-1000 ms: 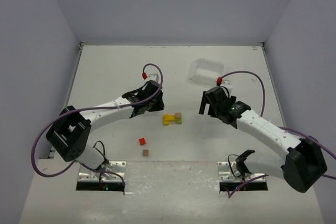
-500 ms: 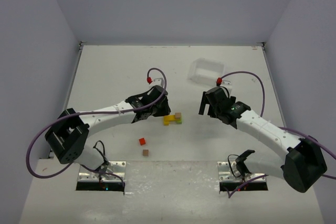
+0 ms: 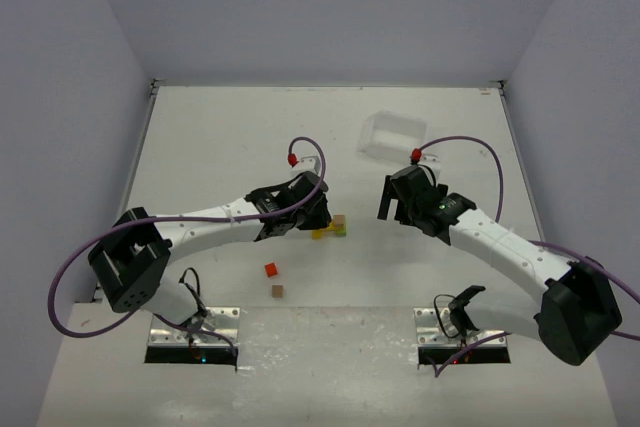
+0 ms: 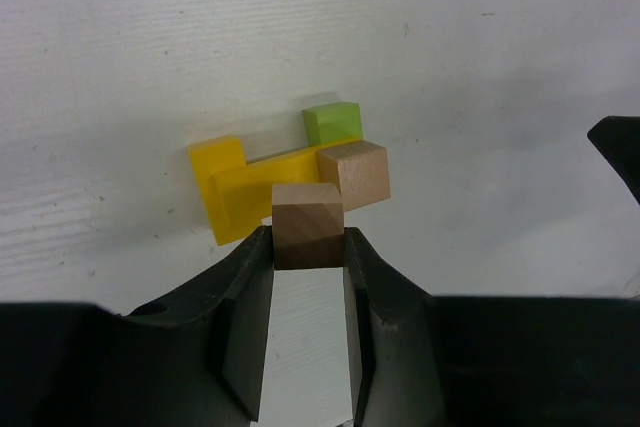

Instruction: Build the wood block tower

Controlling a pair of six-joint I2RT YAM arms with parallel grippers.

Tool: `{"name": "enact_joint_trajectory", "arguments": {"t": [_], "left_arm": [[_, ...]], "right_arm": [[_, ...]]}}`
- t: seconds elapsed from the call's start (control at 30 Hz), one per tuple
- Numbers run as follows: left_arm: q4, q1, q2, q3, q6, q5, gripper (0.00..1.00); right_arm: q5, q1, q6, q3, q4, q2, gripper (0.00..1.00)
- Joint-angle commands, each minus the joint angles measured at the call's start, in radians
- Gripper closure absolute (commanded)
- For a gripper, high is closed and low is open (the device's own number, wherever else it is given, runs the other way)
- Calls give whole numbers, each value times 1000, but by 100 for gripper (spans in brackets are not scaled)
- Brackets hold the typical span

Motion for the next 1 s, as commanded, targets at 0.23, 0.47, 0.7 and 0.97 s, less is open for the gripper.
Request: {"name": "enact_joint_trajectory", "arguments": {"t": [0.23, 0.47, 0.7, 0.97], "left_arm": [[1, -22, 41, 28, -26, -44, 99], [-1, -25, 49, 27, -30, -56, 95], [1, -30, 70, 38, -30, -53, 93], [2, -31, 82, 47, -27, -63, 93]], "right_arm": [[4, -7, 6, 3, 24, -3, 1], [10, -6, 4, 4, 23, 3, 1], [11, -6, 2, 6, 23, 11, 1], [14, -6, -3, 6, 23, 13, 1]]}}
